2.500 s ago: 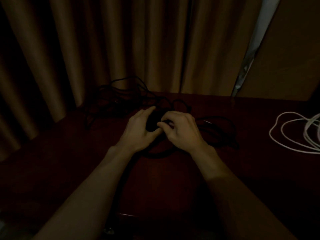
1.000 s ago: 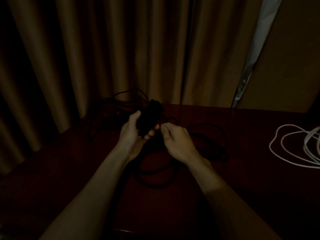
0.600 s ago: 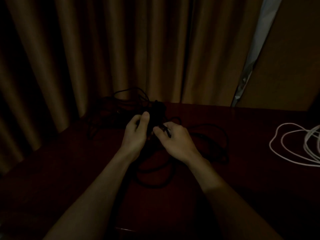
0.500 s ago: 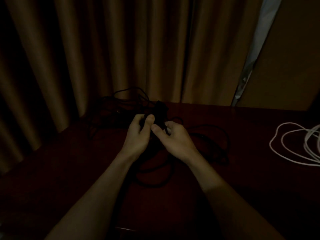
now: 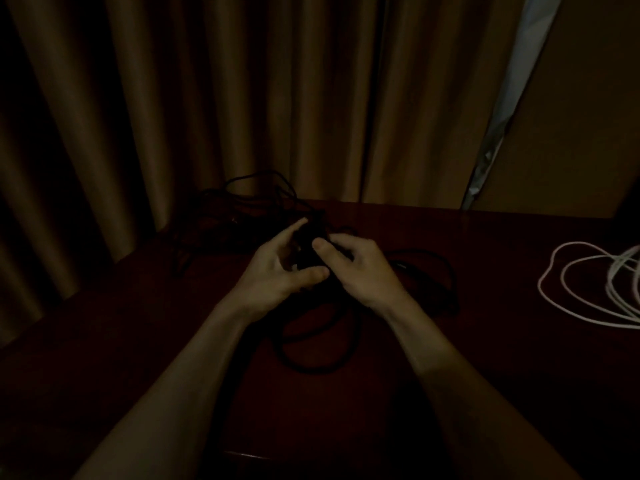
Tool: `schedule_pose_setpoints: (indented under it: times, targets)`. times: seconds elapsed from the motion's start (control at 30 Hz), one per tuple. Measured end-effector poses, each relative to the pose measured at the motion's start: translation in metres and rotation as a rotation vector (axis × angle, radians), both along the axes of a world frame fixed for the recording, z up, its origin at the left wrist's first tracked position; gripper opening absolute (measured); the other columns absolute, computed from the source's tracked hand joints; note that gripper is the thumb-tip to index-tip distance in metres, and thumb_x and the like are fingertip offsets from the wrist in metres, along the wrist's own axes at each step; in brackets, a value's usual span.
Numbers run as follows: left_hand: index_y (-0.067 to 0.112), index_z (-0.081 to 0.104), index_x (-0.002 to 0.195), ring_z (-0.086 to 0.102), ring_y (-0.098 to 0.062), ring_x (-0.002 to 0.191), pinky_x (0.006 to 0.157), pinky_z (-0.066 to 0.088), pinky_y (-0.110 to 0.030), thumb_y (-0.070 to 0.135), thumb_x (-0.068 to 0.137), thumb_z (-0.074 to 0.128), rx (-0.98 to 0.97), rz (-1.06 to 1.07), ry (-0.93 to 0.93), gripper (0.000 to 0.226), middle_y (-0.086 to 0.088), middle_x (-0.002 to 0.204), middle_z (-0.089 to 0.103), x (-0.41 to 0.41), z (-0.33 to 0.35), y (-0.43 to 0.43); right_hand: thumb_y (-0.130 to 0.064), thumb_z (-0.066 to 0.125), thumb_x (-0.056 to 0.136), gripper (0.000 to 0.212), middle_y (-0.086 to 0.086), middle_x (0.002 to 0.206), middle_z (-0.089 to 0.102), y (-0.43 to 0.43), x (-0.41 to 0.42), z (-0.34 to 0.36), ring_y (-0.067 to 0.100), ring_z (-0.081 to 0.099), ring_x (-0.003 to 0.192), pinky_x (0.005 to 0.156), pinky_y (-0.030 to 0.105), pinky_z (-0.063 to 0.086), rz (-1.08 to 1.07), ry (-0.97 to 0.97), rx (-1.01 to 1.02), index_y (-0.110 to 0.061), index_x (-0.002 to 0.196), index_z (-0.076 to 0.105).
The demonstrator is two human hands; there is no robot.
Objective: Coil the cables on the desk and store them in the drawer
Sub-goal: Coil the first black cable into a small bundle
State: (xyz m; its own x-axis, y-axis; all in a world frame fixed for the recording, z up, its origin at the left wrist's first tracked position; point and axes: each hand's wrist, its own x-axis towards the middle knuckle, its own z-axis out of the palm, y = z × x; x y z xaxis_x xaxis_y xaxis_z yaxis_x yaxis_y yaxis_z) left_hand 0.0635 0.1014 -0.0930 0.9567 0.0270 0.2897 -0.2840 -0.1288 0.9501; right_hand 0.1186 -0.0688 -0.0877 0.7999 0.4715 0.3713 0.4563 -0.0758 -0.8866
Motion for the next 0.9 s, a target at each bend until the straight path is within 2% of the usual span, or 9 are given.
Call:
schedule_pose_setpoints:
  times: [0.1,0.2,0.27,0.43,0.53,0.6,0.77,0.83,0.9]
  targets:
    - [0.012,0.072,0.117,0.074,-0.025,0.096,0.079,0.061,-0.036,-0.002,0.085,0.08,0.103,0.016,-0.035,0.036,-0.005,0.109,0.077,-0.002,0.002,-0.001,-0.044,0.064,0.1,0.031,-0.009,0.101,0.077,0.002,0.0,-0.001,0.004,0.072,0.095,0.085,0.03,0.06,-0.054,-0.042,-0.093,-0.022,0.118,0.076]
    - [0.008,0.073,0.111,0.075,-0.011,0.087,0.071,0.057,-0.022,-0.002,0.085,0.08,0.043,0.095,-0.055,0.029,0.003,0.098,0.078,-0.001,0.003,-0.002,-0.051,0.068,0.094,0.046,-0.01,0.107,0.071,0.005,0.001,-0.003,0.001,0.067,0.096,0.079,0.02,0.055,-0.179,-0.059,-0.117,-0.021,0.129,0.067]
    - [0.007,0.071,0.112,0.073,-0.008,0.081,0.068,0.056,-0.021,0.003,0.083,0.084,-0.033,0.188,-0.054,0.032,0.006,0.093,0.077,0.002,0.001,0.001,-0.051,0.068,0.094,0.048,-0.005,0.108,0.069,0.005,0.002,-0.005,0.005,0.067,0.098,0.08,0.023,0.055,-0.22,-0.043,-0.121,-0.021,0.13,0.062]
    - [0.013,0.063,0.118,0.074,-0.005,0.094,0.076,0.059,-0.02,0.015,0.078,0.091,0.051,0.352,-0.1,0.049,0.003,0.108,0.075,0.006,-0.005,-0.001,-0.027,0.055,0.106,0.018,-0.009,0.082,0.066,0.011,-0.006,-0.006,-0.005,0.06,0.059,0.055,0.015,0.043,-0.129,-0.032,-0.104,-0.015,0.112,0.067]
    - [0.017,0.061,0.114,0.073,-0.005,0.092,0.072,0.06,-0.022,0.024,0.079,0.091,0.104,0.392,-0.1,0.047,0.006,0.106,0.073,0.005,-0.007,0.0,-0.034,0.061,0.103,0.02,-0.004,0.095,0.074,0.01,-0.004,-0.007,0.003,0.071,0.083,0.071,0.028,0.059,-0.1,-0.056,-0.109,-0.021,0.114,0.071]
    - [0.018,0.06,0.108,0.071,-0.006,0.088,0.068,0.059,-0.022,0.025,0.08,0.09,0.181,0.434,-0.129,0.042,0.006,0.101,0.072,0.006,-0.007,0.001,-0.043,0.068,0.097,0.024,-0.001,0.098,0.075,0.009,-0.004,-0.007,0.013,0.072,0.09,0.08,0.033,0.059,-0.075,-0.034,-0.099,-0.024,0.111,0.073]
    - [0.022,0.064,0.103,0.069,-0.007,0.071,0.059,0.059,-0.03,0.011,0.085,0.077,0.323,0.489,-0.156,0.025,0.009,0.085,0.071,0.007,-0.01,-0.008,-0.052,0.076,0.087,0.049,-0.007,0.114,0.075,0.023,-0.012,-0.013,0.006,0.07,0.103,0.083,0.013,0.056,-0.16,-0.011,-0.052,-0.023,0.126,0.072]
    - [0.025,0.068,0.102,0.069,-0.004,0.072,0.064,0.062,-0.039,0.02,0.083,0.073,0.371,0.468,-0.145,0.021,0.011,0.085,0.073,0.006,-0.011,-0.009,-0.05,0.075,0.089,0.04,-0.011,0.105,0.077,0.026,-0.011,-0.015,0.001,0.071,0.096,0.081,0.017,0.059,-0.207,-0.061,-0.066,-0.023,0.119,0.075]
    - [0.027,0.068,0.105,0.069,-0.002,0.077,0.067,0.062,-0.035,0.042,0.074,0.069,0.359,0.456,-0.118,0.034,0.013,0.089,0.072,0.004,-0.008,-0.012,-0.045,0.073,0.093,0.031,-0.011,0.092,0.076,0.025,-0.012,-0.014,-0.003,0.07,0.084,0.069,0.014,0.055,-0.199,-0.074,-0.054,-0.02,0.11,0.078]
